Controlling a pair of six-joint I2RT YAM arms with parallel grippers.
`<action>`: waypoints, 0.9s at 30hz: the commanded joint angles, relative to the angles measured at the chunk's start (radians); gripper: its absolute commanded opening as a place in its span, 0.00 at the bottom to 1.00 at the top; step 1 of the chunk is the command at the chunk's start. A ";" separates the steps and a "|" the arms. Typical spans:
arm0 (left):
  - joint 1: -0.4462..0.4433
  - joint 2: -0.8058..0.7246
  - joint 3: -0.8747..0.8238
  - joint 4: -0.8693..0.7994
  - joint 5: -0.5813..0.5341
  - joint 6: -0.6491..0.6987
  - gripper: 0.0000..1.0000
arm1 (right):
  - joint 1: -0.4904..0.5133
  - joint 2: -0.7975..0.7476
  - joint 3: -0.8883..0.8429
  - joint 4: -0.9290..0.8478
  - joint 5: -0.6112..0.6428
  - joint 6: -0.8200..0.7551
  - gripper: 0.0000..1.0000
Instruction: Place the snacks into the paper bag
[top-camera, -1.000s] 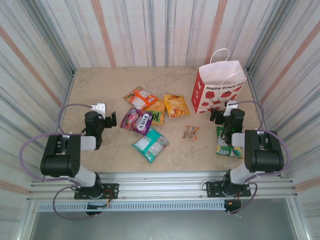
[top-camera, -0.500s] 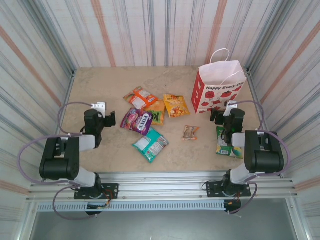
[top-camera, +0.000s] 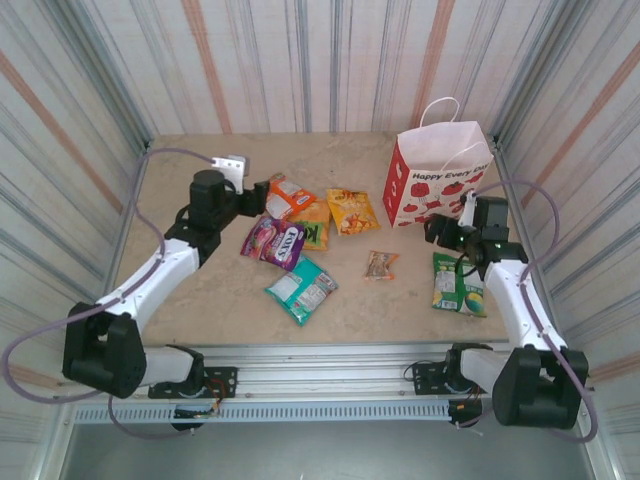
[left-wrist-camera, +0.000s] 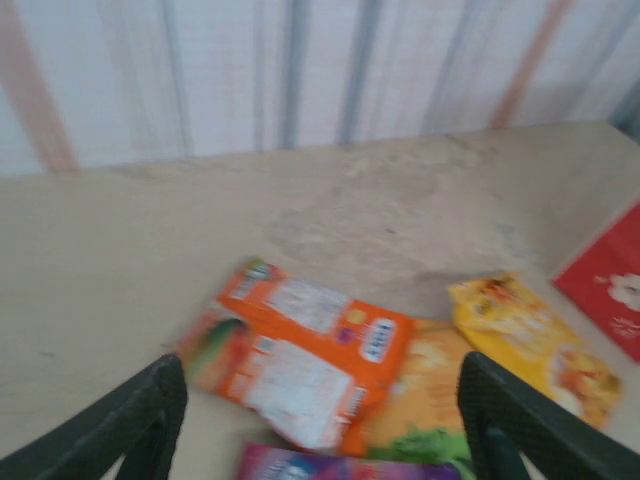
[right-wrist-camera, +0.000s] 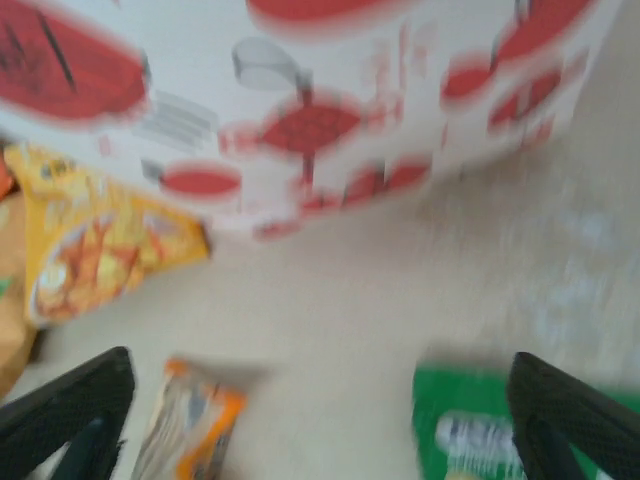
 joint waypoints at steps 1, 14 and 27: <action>-0.035 0.076 -0.002 -0.049 0.079 -0.167 0.71 | 0.012 -0.061 -0.003 -0.297 -0.080 0.145 0.87; -0.114 0.215 0.084 -0.049 0.190 -0.212 0.69 | -0.317 -0.183 -0.028 -0.419 0.043 0.269 0.79; -0.114 0.239 0.081 -0.016 0.219 -0.228 0.69 | -0.404 0.086 -0.129 -0.128 0.018 0.326 0.87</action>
